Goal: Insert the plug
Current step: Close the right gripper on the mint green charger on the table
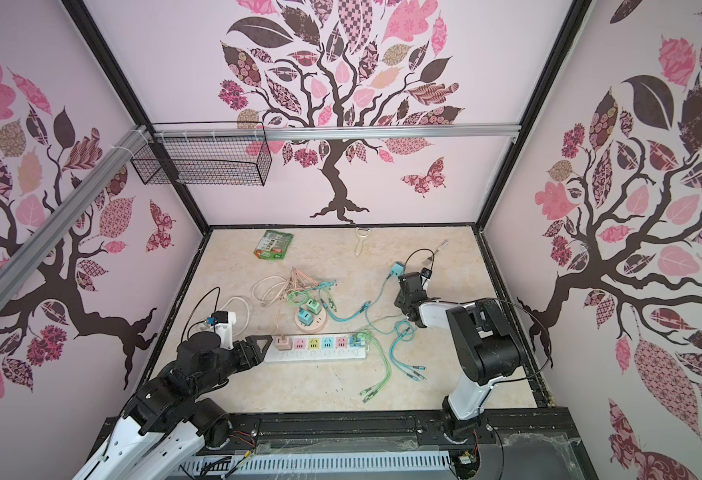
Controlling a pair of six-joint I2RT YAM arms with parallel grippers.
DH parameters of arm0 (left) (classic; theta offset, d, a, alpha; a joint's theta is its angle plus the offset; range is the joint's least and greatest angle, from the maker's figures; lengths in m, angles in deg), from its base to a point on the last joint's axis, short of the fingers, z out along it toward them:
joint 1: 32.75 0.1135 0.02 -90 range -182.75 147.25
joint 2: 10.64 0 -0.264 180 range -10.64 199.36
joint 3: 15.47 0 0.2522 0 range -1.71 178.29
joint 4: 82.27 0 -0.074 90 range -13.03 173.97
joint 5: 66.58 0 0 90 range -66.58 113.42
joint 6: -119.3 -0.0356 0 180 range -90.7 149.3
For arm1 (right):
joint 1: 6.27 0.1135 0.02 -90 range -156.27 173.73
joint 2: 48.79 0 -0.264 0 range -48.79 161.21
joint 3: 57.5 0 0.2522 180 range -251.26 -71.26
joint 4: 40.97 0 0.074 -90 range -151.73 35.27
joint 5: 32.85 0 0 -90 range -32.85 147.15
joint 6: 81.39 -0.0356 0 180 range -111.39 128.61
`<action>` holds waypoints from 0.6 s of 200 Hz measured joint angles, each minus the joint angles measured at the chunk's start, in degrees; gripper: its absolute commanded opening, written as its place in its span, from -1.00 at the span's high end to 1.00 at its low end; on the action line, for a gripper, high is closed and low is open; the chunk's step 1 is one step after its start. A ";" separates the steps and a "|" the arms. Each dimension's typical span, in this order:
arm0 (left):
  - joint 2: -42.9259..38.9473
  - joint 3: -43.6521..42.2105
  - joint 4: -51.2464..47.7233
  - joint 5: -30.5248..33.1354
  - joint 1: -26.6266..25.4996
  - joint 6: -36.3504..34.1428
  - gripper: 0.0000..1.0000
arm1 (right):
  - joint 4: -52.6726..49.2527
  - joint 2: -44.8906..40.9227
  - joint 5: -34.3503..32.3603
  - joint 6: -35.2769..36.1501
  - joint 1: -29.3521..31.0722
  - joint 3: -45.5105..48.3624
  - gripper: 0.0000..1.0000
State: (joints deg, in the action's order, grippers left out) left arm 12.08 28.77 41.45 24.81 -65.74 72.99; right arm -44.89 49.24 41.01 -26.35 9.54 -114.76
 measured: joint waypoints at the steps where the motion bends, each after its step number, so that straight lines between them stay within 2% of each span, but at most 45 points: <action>1: 0.02 0.00 0.00 0.00 0.00 0.00 -0.37 | 0.00 0.11 0.02 0.02 0.00 -0.07 -0.19; 34: 0.07 0.00 -0.02 0.00 0.00 0.00 -0.37 | 1.05 1.16 0.11 0.11 -0.17 -0.83 -0.13; 120: 0.42 0.00 -0.02 0.00 0.00 -0.02 -0.37 | 2.43 1.16 1.18 2.60 -0.26 -0.81 0.23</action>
State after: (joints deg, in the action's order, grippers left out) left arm 12.49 28.77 41.43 24.81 -65.74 72.96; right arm -42.46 50.40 42.19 -23.75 9.28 -115.57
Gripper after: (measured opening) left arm 0.687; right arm 0.456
